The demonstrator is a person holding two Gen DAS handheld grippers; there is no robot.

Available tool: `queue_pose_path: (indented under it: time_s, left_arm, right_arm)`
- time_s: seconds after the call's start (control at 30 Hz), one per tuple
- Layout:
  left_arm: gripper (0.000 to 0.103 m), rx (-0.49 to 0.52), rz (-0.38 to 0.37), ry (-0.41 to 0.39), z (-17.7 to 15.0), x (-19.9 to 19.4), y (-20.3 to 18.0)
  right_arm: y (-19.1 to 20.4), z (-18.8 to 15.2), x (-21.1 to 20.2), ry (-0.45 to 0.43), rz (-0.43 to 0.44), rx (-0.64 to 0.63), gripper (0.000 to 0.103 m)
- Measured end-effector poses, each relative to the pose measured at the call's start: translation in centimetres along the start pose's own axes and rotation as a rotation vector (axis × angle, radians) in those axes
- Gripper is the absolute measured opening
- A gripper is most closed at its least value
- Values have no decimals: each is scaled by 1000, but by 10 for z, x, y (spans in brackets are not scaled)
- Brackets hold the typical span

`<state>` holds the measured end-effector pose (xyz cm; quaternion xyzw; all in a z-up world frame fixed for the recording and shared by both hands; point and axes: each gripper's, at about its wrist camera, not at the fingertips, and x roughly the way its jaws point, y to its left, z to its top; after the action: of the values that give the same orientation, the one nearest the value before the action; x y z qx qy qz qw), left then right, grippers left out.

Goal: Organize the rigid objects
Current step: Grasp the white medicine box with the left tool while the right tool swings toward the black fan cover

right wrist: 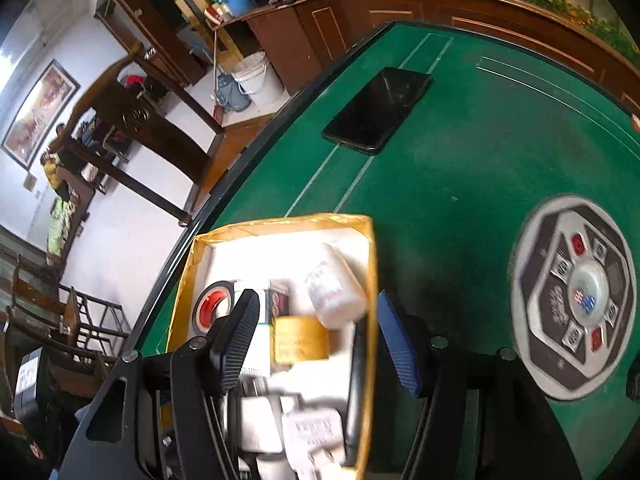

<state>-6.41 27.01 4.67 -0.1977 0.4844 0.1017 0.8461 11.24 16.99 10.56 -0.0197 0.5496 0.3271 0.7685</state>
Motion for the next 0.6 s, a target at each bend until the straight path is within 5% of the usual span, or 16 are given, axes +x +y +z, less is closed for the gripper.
queue_pose_path:
  time_s: [0.37, 0.6]
  left_arm:
    - [47, 44, -48, -48, -10, -29, -45]
    - [47, 102, -63, -32, -26, -32, -81]
  right_arm:
    - [-100, -53, -28, 47, -70, 143, 60]
    - [-85, -90, -19, 128, -108, 6, 60]
